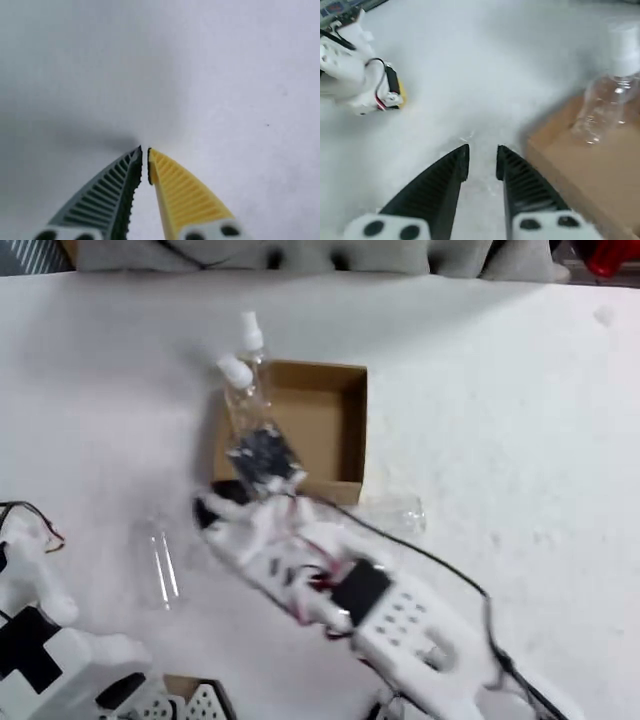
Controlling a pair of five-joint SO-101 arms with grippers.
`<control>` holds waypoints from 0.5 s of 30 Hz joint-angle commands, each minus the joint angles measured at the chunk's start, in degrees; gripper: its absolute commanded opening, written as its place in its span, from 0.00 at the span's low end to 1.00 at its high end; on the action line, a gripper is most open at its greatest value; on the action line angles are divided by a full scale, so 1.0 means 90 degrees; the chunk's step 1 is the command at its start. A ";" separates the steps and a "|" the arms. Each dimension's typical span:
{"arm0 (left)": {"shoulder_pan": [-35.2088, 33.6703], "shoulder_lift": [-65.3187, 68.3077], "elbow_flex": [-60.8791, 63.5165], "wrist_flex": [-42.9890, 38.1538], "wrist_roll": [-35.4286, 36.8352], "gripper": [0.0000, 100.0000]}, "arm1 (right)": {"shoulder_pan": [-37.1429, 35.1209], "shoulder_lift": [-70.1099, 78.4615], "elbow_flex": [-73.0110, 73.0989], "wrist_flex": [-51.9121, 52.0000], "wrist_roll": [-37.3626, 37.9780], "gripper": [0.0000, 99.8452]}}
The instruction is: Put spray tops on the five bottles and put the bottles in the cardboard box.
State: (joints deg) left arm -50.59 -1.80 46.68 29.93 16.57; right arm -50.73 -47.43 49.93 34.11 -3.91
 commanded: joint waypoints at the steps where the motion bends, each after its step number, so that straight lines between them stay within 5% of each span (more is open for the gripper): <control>1: 0.0386 -0.0542 -0.0322 0.0459 -0.0234 0.02 | 0.0913 -0.1343 0.0303 0.0474 0.1074 0.02; 10: 0.0757 -0.2545 -0.0332 0.1758 -0.1241 0.02 | 0.4078 -0.3726 0.2002 0.0669 0.2129 0.02; 15: 0.1402 -0.3482 -0.0332 0.3009 -0.2178 0.02 | 0.4996 -0.4205 0.2774 0.1206 0.2647 0.02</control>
State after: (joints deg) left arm -41.63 -27.03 46.68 50.68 1.71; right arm -9.67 -83.03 73.58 43.52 17.45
